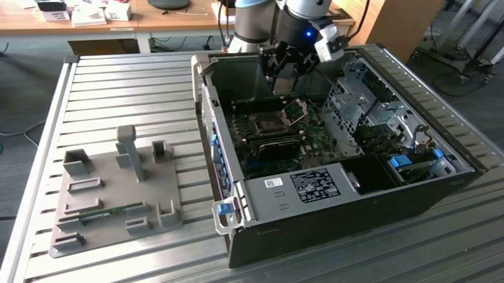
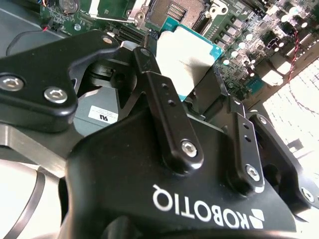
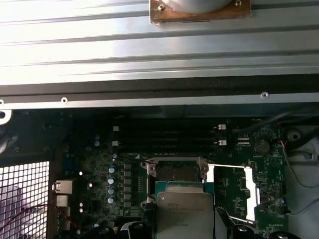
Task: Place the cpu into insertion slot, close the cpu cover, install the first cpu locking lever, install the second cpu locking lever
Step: 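Place the cpu into insertion slot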
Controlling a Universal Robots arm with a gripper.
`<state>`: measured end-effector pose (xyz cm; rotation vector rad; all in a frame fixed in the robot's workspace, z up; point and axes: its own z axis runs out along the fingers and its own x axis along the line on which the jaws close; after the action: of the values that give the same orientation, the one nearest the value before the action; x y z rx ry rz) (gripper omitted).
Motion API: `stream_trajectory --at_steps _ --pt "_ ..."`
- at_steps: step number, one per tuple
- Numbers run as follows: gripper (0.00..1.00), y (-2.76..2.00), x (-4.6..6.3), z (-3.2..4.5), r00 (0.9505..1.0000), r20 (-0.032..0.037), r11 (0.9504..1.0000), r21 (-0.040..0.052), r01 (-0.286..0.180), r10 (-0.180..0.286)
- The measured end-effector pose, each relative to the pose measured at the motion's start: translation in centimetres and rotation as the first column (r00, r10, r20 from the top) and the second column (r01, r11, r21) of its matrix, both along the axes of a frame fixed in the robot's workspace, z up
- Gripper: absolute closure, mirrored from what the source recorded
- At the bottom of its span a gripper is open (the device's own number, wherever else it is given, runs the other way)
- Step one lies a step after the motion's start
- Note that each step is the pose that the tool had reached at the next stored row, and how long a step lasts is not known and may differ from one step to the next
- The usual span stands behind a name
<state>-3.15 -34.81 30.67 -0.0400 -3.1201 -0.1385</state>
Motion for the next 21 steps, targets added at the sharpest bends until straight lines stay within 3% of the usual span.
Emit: stream_trajectory --at_steps 9,21 --pt "0.46 0.0 0.0 -0.63 1.0 0.0 1.0 -0.0001 0.0 0.0" --pt "0.46 0.0 0.0 -0.69 1.0 0.0 1.0 -0.0001 0.0 0.0"
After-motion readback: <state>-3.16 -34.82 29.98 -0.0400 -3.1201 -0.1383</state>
